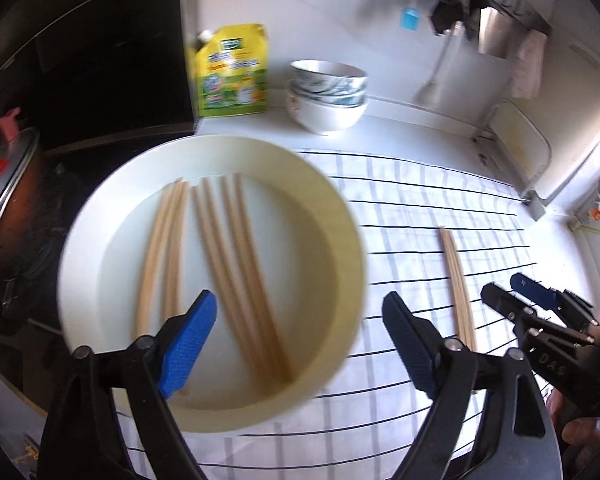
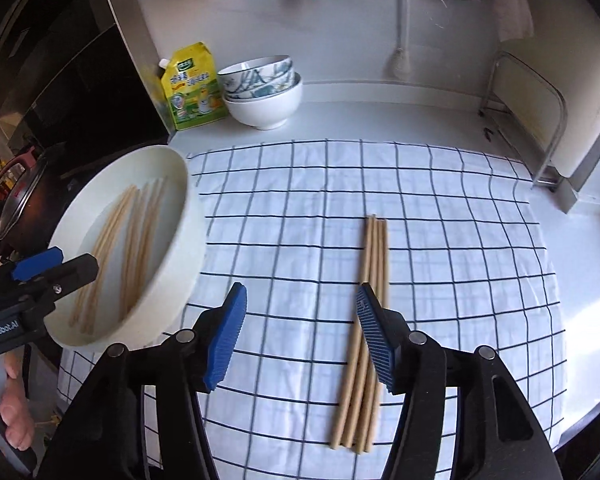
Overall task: Organize utensils
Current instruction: 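Withdraw both open grippers from the basin back over the chopstick row, then position both grippers above the remaining chopsticks on the cloth, then grasp a chopstick with the left gripper while the right gripper grasps another, then carry the chopstick in the left gripper over the basin while the right gripper carries its own, then lower the chopstick into the basin with the left gripper while the right gripper lowers its own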
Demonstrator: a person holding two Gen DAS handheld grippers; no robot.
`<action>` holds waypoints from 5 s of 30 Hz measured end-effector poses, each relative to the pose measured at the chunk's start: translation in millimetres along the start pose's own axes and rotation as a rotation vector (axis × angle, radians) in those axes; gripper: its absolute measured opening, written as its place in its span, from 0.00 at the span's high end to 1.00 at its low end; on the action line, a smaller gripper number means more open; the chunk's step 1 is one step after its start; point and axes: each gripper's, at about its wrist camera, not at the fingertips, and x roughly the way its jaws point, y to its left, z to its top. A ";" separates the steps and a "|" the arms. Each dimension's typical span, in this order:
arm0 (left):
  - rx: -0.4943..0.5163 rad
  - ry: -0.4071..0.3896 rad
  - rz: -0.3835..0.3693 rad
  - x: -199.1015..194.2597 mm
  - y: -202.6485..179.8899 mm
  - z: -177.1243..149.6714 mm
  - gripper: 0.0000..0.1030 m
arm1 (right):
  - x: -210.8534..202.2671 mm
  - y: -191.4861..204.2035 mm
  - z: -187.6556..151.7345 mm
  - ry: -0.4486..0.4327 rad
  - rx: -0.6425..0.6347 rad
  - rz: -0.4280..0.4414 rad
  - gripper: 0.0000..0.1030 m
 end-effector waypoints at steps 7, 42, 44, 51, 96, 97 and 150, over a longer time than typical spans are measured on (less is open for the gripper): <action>0.018 0.012 -0.043 13.9 -44.3 -8.7 0.12 | 7.7 -47.9 -23.1 0.047 0.039 -0.049 0.42; 0.101 0.155 0.026 76.0 -114.9 -52.6 0.12 | 61.4 -101.9 -57.0 0.114 0.037 -0.084 0.40; 0.094 0.155 0.015 82.4 -120.0 -52.6 0.12 | 60.3 -108.2 -57.2 0.110 0.045 -0.086 0.40; 0.128 0.169 0.023 108.7 -142.0 -56.0 0.12 | 53.7 -136.4 -60.8 0.099 0.072 -0.115 0.40; 0.155 0.187 -0.006 142.3 -182.8 -36.4 0.93 | 69.2 -114.9 -42.0 0.065 -0.087 -0.035 0.94; 0.151 0.197 -0.015 140.9 -182.3 -37.4 0.93 | 68.3 -116.7 -41.6 0.071 -0.066 -0.023 0.94; 0.006 0.126 0.083 75.7 140.5 20.6 0.83 | 116.4 188.2 44.7 0.153 -0.062 0.198 0.93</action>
